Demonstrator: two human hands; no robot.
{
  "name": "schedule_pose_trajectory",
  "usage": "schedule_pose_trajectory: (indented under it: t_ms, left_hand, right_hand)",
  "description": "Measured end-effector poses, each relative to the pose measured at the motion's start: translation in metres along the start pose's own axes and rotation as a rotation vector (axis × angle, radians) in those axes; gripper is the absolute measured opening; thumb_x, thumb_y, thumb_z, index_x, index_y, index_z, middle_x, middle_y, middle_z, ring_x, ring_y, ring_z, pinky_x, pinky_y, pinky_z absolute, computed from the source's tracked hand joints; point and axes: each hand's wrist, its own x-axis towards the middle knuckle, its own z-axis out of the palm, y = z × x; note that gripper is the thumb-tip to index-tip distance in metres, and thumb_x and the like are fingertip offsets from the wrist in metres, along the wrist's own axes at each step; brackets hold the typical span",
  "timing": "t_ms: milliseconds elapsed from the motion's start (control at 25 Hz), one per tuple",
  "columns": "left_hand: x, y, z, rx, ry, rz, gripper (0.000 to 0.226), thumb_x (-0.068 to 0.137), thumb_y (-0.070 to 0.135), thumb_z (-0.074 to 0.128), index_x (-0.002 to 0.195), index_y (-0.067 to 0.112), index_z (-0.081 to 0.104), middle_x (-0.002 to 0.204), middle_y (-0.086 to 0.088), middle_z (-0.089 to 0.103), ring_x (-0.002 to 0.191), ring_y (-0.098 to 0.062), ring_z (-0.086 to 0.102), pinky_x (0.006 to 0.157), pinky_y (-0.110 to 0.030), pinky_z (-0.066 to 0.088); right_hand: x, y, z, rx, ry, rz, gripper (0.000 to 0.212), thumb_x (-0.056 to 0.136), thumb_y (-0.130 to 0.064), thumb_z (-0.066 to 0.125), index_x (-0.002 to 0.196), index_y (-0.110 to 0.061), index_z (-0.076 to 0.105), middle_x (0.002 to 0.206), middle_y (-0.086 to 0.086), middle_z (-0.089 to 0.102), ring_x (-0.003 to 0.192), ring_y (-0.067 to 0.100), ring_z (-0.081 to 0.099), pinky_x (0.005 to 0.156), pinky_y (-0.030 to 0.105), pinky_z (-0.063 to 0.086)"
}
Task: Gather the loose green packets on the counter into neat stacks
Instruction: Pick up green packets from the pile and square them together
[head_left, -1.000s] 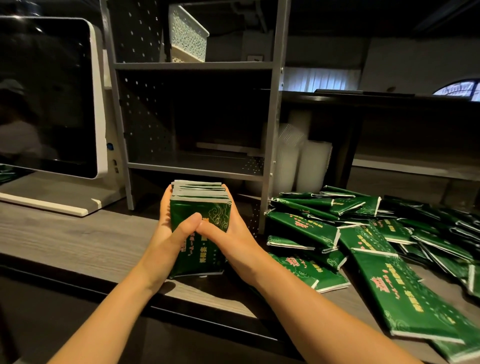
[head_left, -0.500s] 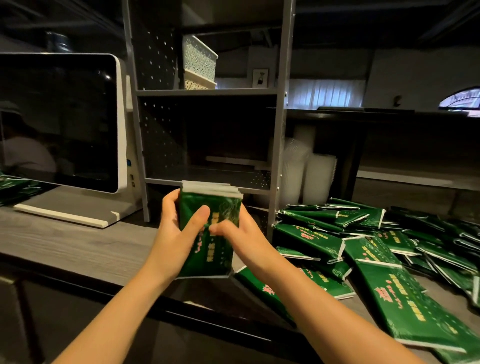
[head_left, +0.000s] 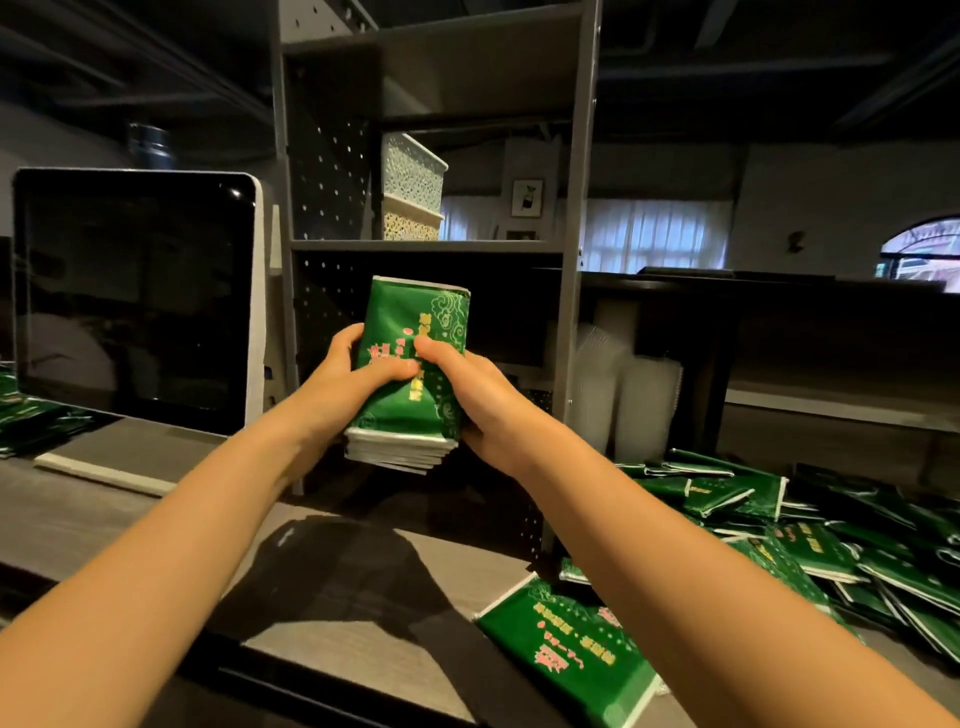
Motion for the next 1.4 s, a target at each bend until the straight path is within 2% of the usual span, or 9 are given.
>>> schedule_pose_trajectory:
  t_ms: [120, 280, 360, 480, 840, 960, 1040, 1160, 1400]
  left_hand:
    - [0.027, 0.01, -0.006, 0.078, 0.055, -0.103, 0.115, 0.051, 0.044, 0.076, 0.148, 0.018, 0.019, 0.131, -0.006, 0.053, 0.109, -0.02, 0.057, 0.093, -0.034, 0.043]
    - [0.042, 0.011, -0.015, 0.256, 0.067, -0.347, 0.138, 0.03, 0.061, 0.077, 0.148, 0.02, 0.019, 0.143, -0.013, 0.042, 0.123, -0.033, 0.047, 0.102, -0.044, 0.038]
    - [0.042, 0.012, -0.015, 0.225, 0.024, -0.406, 0.11, 0.036, 0.064, 0.077, 0.133, 0.022, 0.046, 0.127, -0.009, 0.056, 0.108, -0.027, 0.055, 0.087, -0.038, 0.046]
    - [0.043, 0.013, -0.013, 0.147, -0.001, -0.436, 0.035, 0.078, 0.049, 0.064, 0.096, 0.019, 0.061, 0.07, -0.008, 0.072, 0.077, -0.022, 0.06, 0.059, -0.029, 0.048]
    - [0.035, -0.007, -0.029, -0.172, 0.13, -0.349, 0.035, 0.09, 0.048, 0.047, 0.092, 0.016, 0.062, 0.06, -0.006, 0.07, 0.072, -0.025, 0.063, 0.061, -0.034, 0.048]
    - [0.033, -0.029, -0.024, -0.372, 0.283, -0.185, 0.039, 0.099, 0.043, 0.032, 0.094, 0.019, 0.061, 0.088, -0.01, 0.07, 0.091, -0.027, 0.063, 0.077, -0.038, 0.05]
    - [0.028, -0.052, -0.019, -0.179, 0.438, 0.008, 0.033, 0.102, 0.033, 0.03, 0.114, 0.018, 0.057, 0.114, -0.008, 0.059, 0.116, -0.027, 0.053, 0.097, -0.036, 0.042]
    - [0.007, -0.08, -0.007, 0.223, 0.446, 0.182, 0.053, 0.101, 0.015, 0.036, 0.149, 0.02, 0.015, 0.149, -0.001, 0.031, 0.135, -0.016, 0.031, 0.105, -0.027, 0.026]
    - [0.017, -0.106, -0.003, 0.589, 0.441, 0.2, 0.071, 0.1, 0.018, 0.037, 0.149, 0.023, -0.014, 0.16, -0.006, -0.004, 0.146, -0.022, 0.001, 0.116, -0.044, 0.011]
  right_hand:
    - [0.014, -0.013, -0.005, -0.236, 0.022, -0.064, 0.058, 0.091, -0.034, 0.058, 0.14, -0.01, 0.038, 0.128, 0.002, 0.057, 0.116, 0.019, 0.056, 0.099, 0.03, 0.044]
    - [0.014, -0.011, -0.012, -0.671, 0.086, -0.436, 0.079, 0.085, -0.023, 0.067, 0.148, -0.017, 0.02, 0.149, 0.005, 0.027, 0.135, 0.019, 0.032, 0.104, 0.024, 0.031]
    - [0.018, -0.003, -0.011, -0.913, -0.03, -0.433, 0.081, 0.081, -0.027, 0.071, 0.147, -0.019, 0.024, 0.155, 0.006, 0.014, 0.141, 0.023, 0.024, 0.112, 0.031, 0.028]
    - [0.028, 0.01, -0.004, -1.026, -0.107, -0.289, 0.094, 0.077, -0.032, 0.075, 0.149, -0.027, 0.014, 0.159, 0.0, -0.005, 0.142, 0.031, 0.022, 0.112, 0.043, 0.031]
    - [0.047, 0.023, 0.03, -1.344, 0.008, -0.358, 0.104, 0.07, -0.025, 0.081, 0.147, -0.025, 0.01, 0.154, 0.01, 0.008, 0.115, 0.043, 0.051, 0.088, 0.049, 0.046]
    - [0.051, 0.022, 0.032, -1.354, 0.036, -0.331, 0.1, 0.07, -0.025, 0.081, 0.145, -0.021, 0.014, 0.149, 0.013, 0.02, 0.117, 0.044, 0.05, 0.088, 0.049, 0.046]
    - [0.055, 0.02, 0.033, -1.354, 0.04, -0.323, 0.097, 0.069, -0.023, 0.081, 0.143, -0.018, 0.018, 0.147, 0.014, 0.025, 0.119, 0.044, 0.048, 0.09, 0.051, 0.045]
    - [0.064, 0.016, 0.036, -1.334, 0.041, -0.281, 0.095, 0.068, -0.024, 0.083, 0.139, -0.015, 0.021, 0.138, 0.016, 0.035, 0.117, 0.042, 0.049, 0.088, 0.05, 0.048]
    - [0.085, 0.013, 0.039, -1.289, 0.022, -0.201, 0.096, 0.068, -0.027, 0.083, 0.14, -0.011, 0.021, 0.13, 0.016, 0.047, 0.116, 0.039, 0.05, 0.084, 0.044, 0.048]
